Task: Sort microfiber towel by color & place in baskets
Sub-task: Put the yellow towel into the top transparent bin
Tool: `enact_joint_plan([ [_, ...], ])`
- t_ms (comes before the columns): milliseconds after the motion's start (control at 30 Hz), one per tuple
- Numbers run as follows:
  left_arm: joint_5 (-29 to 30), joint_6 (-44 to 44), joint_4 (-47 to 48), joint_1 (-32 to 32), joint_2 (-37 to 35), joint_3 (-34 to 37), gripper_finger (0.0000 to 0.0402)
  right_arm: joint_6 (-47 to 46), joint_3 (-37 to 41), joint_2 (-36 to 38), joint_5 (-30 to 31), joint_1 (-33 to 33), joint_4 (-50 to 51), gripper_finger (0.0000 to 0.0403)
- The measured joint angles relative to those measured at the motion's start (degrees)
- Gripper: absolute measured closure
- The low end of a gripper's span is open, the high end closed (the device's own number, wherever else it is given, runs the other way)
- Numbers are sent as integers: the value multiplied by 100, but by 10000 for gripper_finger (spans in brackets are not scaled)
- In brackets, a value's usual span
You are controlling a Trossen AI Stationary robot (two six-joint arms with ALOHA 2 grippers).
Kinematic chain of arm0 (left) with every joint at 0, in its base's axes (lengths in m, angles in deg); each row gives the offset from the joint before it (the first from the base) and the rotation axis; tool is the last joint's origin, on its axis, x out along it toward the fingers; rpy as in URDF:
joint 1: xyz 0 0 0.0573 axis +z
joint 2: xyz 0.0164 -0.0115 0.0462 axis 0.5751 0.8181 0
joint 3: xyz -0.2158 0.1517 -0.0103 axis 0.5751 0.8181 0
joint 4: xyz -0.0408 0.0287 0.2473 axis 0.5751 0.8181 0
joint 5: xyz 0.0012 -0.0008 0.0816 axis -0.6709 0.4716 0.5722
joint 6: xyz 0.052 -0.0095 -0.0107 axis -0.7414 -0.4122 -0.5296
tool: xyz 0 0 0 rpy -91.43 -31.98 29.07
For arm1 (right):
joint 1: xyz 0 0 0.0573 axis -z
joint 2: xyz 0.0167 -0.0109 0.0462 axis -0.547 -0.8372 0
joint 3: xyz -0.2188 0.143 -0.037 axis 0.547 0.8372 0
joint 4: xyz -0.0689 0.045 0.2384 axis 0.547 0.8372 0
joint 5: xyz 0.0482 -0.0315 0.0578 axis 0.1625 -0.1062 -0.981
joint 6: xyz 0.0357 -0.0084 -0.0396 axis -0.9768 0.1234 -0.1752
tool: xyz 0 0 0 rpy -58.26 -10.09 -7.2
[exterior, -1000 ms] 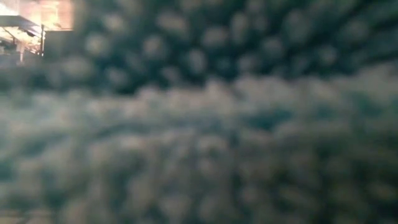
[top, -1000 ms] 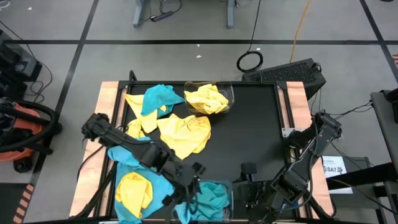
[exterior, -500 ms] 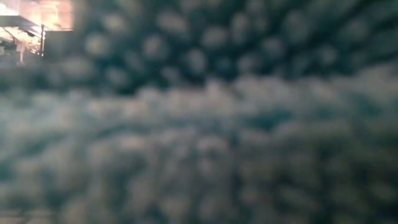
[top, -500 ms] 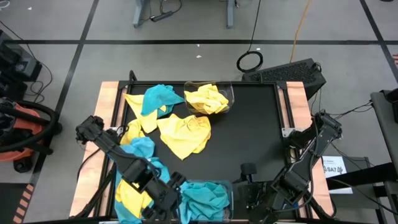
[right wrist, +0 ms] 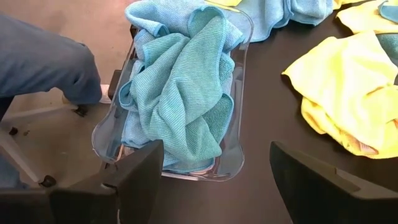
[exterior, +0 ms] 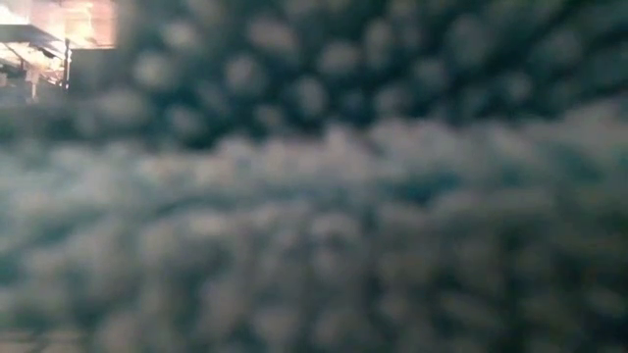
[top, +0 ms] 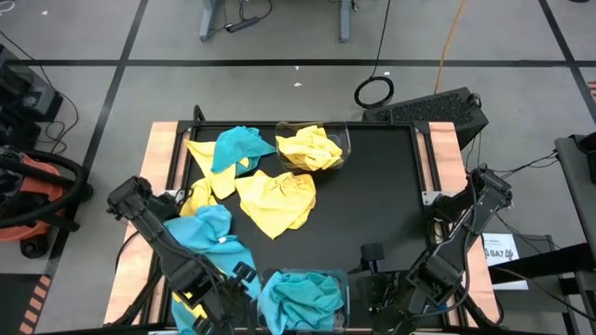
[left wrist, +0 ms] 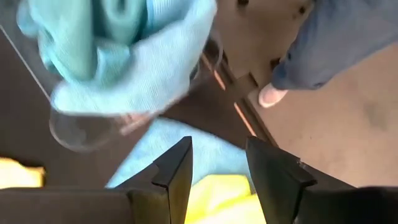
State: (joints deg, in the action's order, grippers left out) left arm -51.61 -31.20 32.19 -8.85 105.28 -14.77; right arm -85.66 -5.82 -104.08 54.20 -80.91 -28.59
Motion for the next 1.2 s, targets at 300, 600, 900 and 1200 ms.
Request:
enact_joint_plan([
  [300,146,510,142,-208,1,667,245,24,0,0,15,0,-7,118],
  [600,143,970,405,-546,8,1471,245,46,0,0,15,0,-4,118],
  [900,128,1541,700,-933,3,1682,245,146,0,0,155,1,-4,118],
  [1200,123,2058,932,-1412,3,1682,245,168,0,0,163,0,-7,118],
])
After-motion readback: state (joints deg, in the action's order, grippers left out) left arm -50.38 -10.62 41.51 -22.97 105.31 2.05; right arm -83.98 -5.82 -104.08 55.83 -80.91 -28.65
